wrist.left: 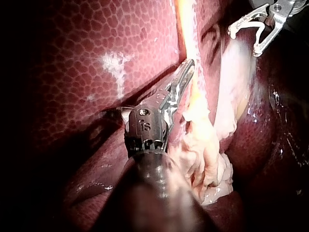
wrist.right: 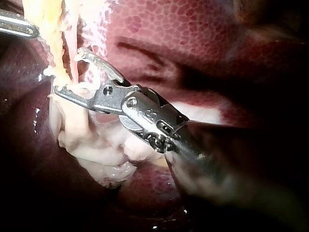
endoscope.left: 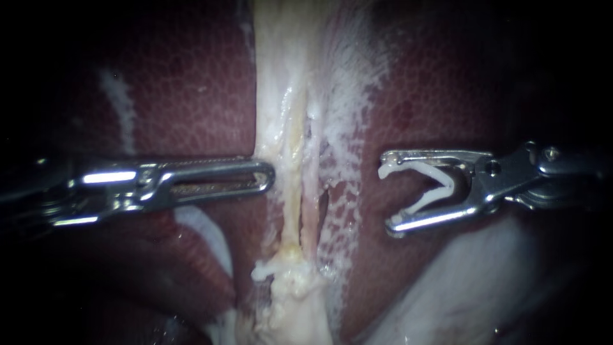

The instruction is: Clipping second clip left tube

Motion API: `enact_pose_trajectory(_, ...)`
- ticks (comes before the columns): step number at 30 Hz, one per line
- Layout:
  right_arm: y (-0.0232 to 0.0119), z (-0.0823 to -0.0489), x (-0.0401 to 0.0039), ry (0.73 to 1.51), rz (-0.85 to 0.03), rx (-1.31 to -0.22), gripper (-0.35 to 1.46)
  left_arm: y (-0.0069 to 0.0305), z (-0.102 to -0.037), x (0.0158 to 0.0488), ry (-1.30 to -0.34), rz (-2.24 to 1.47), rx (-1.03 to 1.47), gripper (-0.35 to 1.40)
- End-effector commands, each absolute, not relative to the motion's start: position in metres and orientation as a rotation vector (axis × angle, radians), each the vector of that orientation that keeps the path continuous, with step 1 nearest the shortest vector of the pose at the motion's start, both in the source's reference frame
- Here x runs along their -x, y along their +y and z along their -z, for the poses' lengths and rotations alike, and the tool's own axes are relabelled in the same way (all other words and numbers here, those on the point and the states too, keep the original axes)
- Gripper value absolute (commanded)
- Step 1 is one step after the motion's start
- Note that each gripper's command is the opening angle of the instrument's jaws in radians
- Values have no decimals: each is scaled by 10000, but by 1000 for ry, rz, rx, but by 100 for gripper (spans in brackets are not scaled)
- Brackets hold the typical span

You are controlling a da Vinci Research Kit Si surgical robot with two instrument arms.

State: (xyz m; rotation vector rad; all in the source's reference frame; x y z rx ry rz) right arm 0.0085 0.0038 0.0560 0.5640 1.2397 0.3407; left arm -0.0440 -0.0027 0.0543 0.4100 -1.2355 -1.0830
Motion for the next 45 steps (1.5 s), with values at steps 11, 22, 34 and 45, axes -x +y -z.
enact_pose_trajectory(11, 16, -579, -108, 1215, -437, -650, 58, -13, -515, 425, -1235, 1085, -435, -35)
enact_pose_trajectory(22, -16, -620, -161, 1175, -455, -744, 56, 2, -477, 405, -1255, 1106, -432, -35)
enact_pose_trajectory(34, -38, -655, -208, 1158, -422, -779, 55, -2, -468, 407, -1257, 1108, -430, -35)
enact_pose_trajectory(45, -45, -661, -237, 1153, -395, -825, 52, -2, -468, 406, -1257, 1108, -430, -35)
